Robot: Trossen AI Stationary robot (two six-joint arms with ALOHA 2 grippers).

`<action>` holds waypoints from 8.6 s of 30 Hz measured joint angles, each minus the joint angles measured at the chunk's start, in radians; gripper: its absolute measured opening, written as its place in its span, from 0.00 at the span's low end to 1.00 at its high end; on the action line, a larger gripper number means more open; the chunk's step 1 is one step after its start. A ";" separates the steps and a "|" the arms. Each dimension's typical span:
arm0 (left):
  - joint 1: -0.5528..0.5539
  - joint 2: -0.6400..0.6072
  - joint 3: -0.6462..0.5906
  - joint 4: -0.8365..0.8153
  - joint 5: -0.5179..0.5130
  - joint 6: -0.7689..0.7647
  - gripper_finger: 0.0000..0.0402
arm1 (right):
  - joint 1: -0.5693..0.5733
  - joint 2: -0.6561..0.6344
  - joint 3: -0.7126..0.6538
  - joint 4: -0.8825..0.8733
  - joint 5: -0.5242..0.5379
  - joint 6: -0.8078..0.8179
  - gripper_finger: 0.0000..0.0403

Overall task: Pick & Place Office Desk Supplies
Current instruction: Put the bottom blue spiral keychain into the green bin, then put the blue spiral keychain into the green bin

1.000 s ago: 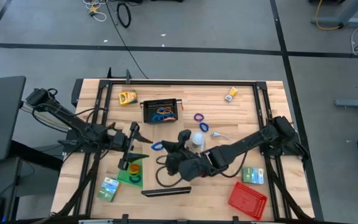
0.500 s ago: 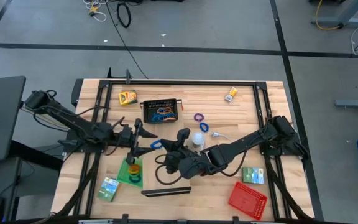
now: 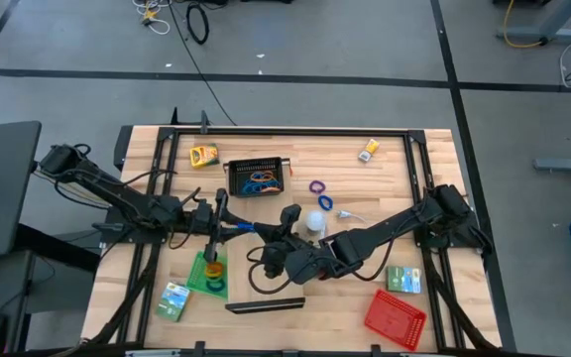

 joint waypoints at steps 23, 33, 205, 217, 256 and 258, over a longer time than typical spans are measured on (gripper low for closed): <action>-0.042 -0.016 0.001 -0.117 -0.004 0.043 0.06 | 0.020 0.000 0.000 -0.025 -0.149 0.090 0.51; -0.138 -0.127 0.001 -0.364 -0.085 0.027 0.06 | 0.082 -0.001 0.000 -0.037 -0.125 0.095 0.58; -0.295 -0.139 0.000 -0.193 -0.263 0.365 0.50 | -0.692 -0.364 -1.072 0.106 -0.840 0.412 0.57; -0.295 -0.139 0.000 -0.196 -0.266 0.360 0.50 | -0.651 -0.348 -1.070 0.100 -0.771 0.464 0.18; -0.179 -0.124 0.001 -0.169 -0.221 0.210 0.50 | -0.325 -0.897 -1.074 0.328 -0.423 0.359 0.00; -0.134 -0.112 0.001 -0.155 -0.163 0.191 0.50 | -0.306 -0.896 -1.073 0.400 -0.472 0.334 0.00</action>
